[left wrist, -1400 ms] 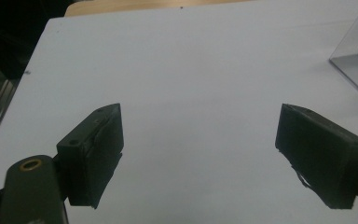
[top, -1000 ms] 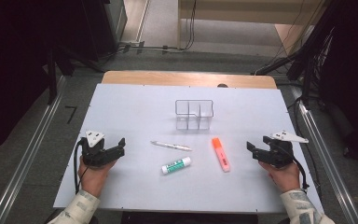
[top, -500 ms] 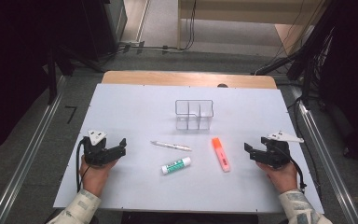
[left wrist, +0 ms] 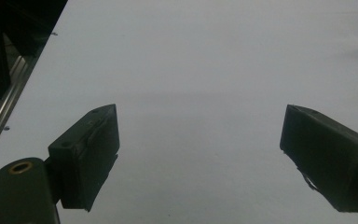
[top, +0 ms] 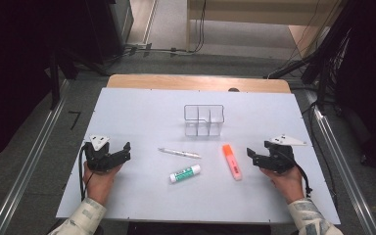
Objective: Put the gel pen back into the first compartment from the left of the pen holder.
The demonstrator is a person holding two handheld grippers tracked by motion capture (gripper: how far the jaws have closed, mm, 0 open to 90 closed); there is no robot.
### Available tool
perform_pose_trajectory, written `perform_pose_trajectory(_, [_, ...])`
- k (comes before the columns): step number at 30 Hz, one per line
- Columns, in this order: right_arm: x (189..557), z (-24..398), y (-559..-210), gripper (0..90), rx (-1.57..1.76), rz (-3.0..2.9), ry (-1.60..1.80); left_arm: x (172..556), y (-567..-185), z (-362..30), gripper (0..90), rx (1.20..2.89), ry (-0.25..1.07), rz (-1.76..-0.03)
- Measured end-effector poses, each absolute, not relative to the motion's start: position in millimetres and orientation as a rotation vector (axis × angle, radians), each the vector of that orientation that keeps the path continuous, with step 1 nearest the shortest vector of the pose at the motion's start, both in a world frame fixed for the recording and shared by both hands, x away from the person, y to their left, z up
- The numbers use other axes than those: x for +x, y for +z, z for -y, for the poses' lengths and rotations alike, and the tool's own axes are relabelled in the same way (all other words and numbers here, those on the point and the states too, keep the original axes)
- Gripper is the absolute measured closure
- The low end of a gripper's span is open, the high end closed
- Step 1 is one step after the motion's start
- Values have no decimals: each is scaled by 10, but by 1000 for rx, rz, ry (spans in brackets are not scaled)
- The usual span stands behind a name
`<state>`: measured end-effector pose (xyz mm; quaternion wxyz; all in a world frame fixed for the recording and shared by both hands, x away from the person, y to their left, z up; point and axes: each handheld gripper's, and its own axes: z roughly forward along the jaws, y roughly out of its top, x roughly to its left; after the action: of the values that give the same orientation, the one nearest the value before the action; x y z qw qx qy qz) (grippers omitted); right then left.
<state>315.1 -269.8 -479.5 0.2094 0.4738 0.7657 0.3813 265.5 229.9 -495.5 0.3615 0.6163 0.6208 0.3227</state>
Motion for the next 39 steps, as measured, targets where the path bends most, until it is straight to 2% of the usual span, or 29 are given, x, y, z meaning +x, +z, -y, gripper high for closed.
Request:
perform_pose_trajectory(13, [3194, 2452, -4752, 220, 1263, -2149, 1107, 2685, -4976, -2308, 125, 1585, 845, -1614])
perform_pose_trajectory(28, [3313, 1829, -4715, 221, 1155, -2236, 1144, 2703, -4981, -2302, 125, 1591, 839, -1615])
perform_pose_trajectory(39, [3354, 1542, -4753, 230, 1100, -2288, 1139, 2705, -4982, -2304, 126, 1585, 837, -1611])
